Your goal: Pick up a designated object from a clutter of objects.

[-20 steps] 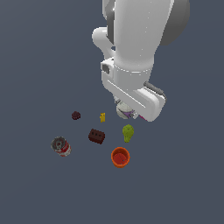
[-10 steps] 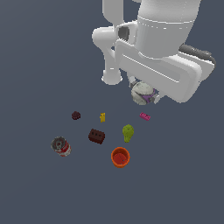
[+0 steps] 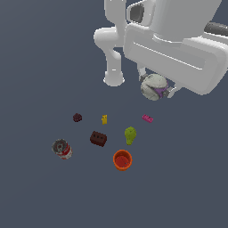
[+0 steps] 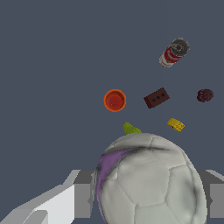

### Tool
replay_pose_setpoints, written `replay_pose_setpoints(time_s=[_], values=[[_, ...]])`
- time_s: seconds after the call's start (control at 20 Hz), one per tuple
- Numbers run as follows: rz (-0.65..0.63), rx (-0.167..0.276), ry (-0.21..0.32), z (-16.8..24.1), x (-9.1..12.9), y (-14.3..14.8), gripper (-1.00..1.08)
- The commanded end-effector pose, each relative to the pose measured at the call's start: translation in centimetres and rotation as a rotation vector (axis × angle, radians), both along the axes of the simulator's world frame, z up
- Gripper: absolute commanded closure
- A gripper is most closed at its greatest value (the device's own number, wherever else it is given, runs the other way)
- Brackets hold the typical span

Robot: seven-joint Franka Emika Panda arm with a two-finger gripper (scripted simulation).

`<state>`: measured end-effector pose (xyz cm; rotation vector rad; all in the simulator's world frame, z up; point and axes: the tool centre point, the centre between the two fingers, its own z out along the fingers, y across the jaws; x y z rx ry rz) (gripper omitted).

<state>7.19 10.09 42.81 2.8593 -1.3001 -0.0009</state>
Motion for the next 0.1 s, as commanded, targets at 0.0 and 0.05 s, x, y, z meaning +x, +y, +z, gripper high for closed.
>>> replay_pose_setpoints(time_s=[0.0,0.05], values=[[0.000,0.000,-0.001,0.30,0.06,0.10,1.08],[0.000,0.000,-0.001,0.32,0.06,0.11,1.08]])
